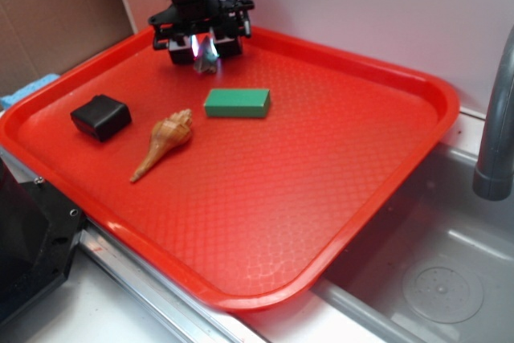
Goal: Grab the wood chip.
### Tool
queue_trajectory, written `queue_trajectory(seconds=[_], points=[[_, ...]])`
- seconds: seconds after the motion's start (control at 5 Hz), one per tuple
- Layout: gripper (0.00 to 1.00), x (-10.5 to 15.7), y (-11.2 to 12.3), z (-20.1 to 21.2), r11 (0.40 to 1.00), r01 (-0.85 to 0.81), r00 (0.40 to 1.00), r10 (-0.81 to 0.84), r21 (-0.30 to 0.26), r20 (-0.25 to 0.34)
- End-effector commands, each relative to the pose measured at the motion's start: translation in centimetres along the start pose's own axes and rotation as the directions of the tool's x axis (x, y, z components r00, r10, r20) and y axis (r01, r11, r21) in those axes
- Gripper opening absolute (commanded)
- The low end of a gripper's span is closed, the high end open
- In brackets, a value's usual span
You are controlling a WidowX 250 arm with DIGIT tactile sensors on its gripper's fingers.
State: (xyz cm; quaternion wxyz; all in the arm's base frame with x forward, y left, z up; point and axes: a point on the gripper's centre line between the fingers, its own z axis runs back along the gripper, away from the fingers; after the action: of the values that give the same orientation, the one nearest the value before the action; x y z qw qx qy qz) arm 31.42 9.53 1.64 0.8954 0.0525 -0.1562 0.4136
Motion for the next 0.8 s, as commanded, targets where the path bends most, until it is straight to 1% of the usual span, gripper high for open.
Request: queue_trajectory(seconds=[0.0,0.2,0.4,0.6], points=[[0.0,2.0,0.6,5.2,1.0,0.0,1.0,-0.001,0.024,0.016],[0.0,1.2,0.2,8.2,0.996,0.078,0.997,-0.077,0.037,-0.022],[0.0,-0.6,-0.9,11.8,0.98,0.201,0.974,-0.199,0.003,-0.11],[0.0,-2.3,-1.3,15.1,0.958,0.283,0.942,-0.288,-0.051,-0.171]])
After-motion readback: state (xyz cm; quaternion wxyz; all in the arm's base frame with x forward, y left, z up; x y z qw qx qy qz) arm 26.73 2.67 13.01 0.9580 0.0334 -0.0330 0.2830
